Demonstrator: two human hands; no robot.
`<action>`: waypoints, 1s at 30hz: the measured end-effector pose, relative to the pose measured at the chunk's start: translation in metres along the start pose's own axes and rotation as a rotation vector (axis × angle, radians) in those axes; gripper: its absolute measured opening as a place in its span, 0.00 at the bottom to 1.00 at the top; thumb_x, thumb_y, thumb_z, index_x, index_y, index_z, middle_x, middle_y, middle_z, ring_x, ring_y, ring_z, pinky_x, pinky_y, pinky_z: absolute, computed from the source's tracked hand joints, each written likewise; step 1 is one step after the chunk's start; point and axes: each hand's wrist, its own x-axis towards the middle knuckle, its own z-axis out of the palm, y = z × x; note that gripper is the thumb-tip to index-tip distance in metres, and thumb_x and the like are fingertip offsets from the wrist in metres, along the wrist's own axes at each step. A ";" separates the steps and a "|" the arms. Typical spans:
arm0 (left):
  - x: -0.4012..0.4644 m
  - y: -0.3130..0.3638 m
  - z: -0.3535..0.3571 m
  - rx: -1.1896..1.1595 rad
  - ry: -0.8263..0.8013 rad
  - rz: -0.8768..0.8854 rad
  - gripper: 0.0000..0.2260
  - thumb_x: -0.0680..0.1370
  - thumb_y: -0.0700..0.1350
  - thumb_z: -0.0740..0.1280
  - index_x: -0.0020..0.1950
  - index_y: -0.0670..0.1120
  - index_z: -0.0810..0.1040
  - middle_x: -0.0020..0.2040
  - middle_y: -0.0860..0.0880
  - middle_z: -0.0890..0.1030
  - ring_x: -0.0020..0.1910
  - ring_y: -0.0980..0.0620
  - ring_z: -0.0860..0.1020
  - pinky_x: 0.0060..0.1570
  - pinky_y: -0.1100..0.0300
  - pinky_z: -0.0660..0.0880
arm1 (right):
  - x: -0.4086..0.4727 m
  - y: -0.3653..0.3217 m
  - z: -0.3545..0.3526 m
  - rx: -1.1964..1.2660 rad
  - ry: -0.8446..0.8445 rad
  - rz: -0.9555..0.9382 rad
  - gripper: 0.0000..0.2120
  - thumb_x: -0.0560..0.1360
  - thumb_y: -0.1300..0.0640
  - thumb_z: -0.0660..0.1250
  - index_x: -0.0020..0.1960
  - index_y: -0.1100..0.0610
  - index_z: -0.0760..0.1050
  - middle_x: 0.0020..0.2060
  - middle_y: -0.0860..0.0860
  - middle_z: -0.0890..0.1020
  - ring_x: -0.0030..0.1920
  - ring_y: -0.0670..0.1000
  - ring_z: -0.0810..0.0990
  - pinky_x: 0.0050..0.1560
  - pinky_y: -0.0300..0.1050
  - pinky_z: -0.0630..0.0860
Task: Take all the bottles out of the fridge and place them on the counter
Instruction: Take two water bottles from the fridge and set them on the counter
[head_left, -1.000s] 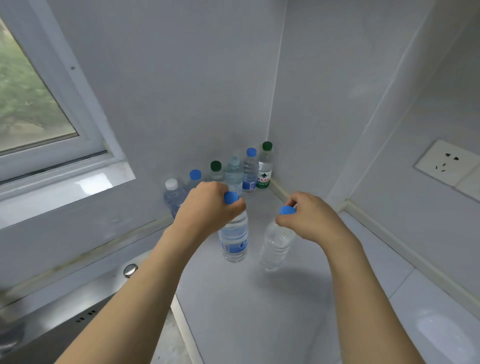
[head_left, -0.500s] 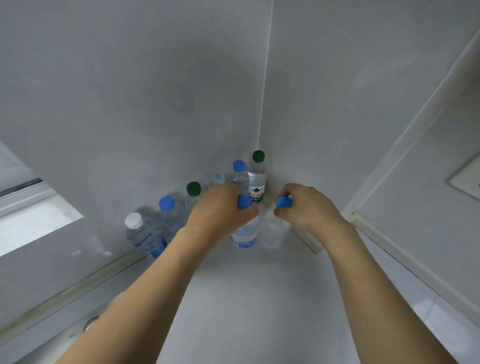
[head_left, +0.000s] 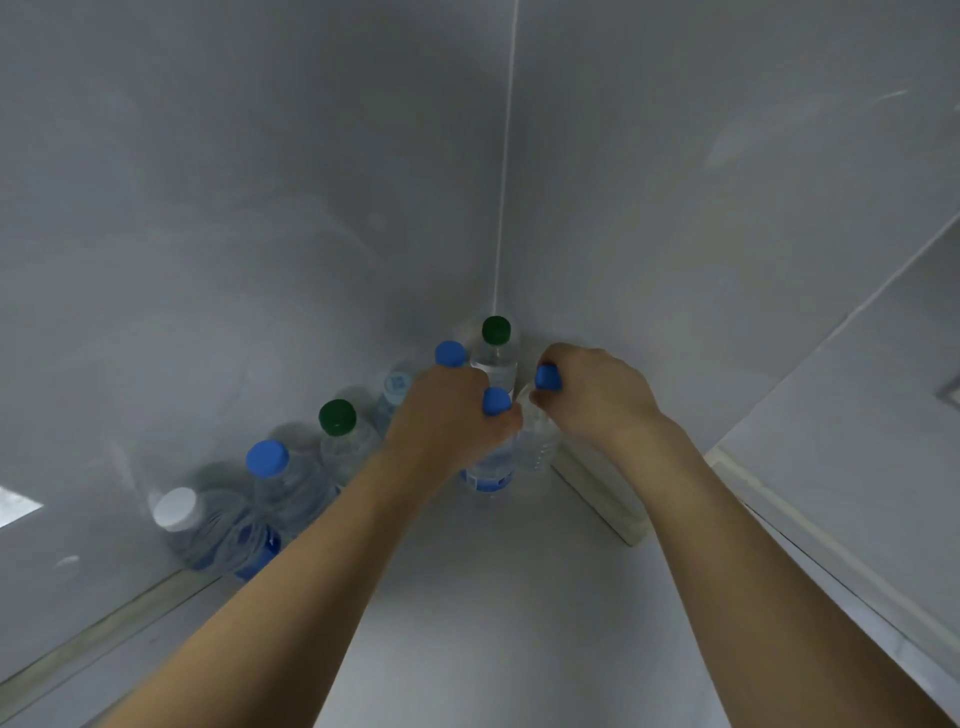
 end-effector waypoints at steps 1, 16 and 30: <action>0.002 -0.002 0.002 0.005 0.007 0.001 0.17 0.73 0.52 0.67 0.32 0.45 0.66 0.26 0.51 0.67 0.26 0.56 0.65 0.26 0.64 0.59 | 0.002 0.001 0.003 -0.003 0.000 -0.004 0.11 0.76 0.51 0.64 0.57 0.53 0.74 0.51 0.51 0.80 0.49 0.54 0.78 0.42 0.42 0.69; 0.007 -0.017 0.021 -0.118 0.033 -0.027 0.14 0.76 0.54 0.68 0.45 0.44 0.75 0.37 0.48 0.78 0.36 0.50 0.77 0.38 0.56 0.74 | 0.008 0.010 0.041 0.294 0.148 0.045 0.12 0.77 0.52 0.66 0.57 0.58 0.73 0.50 0.54 0.78 0.47 0.54 0.77 0.43 0.44 0.72; 0.002 -0.006 0.023 -0.042 0.021 -0.090 0.11 0.78 0.54 0.64 0.47 0.47 0.71 0.40 0.49 0.76 0.39 0.49 0.76 0.39 0.57 0.72 | 0.007 0.017 0.052 0.595 0.101 0.029 0.15 0.78 0.55 0.66 0.64 0.56 0.71 0.57 0.55 0.76 0.53 0.51 0.75 0.53 0.41 0.71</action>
